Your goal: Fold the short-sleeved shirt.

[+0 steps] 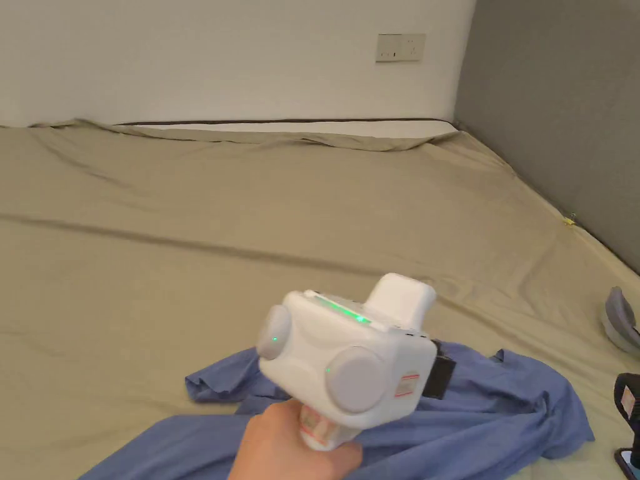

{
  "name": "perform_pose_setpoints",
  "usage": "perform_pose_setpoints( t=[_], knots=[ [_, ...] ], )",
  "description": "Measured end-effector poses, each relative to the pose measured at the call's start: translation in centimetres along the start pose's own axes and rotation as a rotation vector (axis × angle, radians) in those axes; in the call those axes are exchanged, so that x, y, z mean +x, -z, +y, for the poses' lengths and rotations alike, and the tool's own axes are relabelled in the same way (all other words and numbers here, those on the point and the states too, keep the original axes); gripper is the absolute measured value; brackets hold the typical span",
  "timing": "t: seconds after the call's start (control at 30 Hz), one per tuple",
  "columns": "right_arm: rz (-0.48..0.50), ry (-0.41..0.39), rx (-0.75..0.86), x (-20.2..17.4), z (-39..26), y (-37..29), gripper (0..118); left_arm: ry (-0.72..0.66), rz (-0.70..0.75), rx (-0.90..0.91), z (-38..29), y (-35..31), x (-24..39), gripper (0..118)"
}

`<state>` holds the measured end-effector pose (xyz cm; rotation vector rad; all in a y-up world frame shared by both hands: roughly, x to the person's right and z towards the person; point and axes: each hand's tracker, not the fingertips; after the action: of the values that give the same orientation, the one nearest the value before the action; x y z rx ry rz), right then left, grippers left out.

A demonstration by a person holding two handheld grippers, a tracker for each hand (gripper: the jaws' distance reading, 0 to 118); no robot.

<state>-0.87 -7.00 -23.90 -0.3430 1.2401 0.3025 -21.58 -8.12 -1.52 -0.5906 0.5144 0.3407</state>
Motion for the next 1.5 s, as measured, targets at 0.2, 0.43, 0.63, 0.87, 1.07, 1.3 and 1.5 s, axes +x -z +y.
perform_pose_setpoints(
  t=[0.2, 0.43, 0.63, 0.87, 1.07, 1.3, 1.5],
  knots=[
    [0.119, -0.049, -0.007, -4.5, 0.2, 1.3, 3, -0.24, 0.423, 0.088, -9.3, -18.7, -4.8, 0],
    [0.217, -0.098, -0.023, -8.7, 0.4, 1.8, 3, -0.575, 0.652, -0.012, -18.8, -21.2, -12.2, 8],
    [0.232, -0.16, -0.065, -10.3, -0.2, 2.5, 3, -0.894, 0.586, -0.19, -26.7, -14.5, -20.4, 87],
    [0.234, -0.188, -0.11, -10.6, -0.7, 3.9, 3, -0.525, 0.75, -0.298, -26.6, -11.4, -18.8, 0],
    [0.284, -0.188, -0.155, -11.1, 0.1, 7.6, 3, -0.567, 0.676, -0.232, -24.8, -11.5, -16.5, 0],
    [0.439, -0.252, -0.355, -14.0, 6.2, 22.4, 118, -0.689, 0.603, -0.117, -23.8, -13.3, -15.3, 0],
    [0.385, -0.247, -0.62, -18.0, 5.2, 37.1, 118, -0.747, 0.564, -0.094, -23.9, -13.7, -15.2, 0]
  ],
)
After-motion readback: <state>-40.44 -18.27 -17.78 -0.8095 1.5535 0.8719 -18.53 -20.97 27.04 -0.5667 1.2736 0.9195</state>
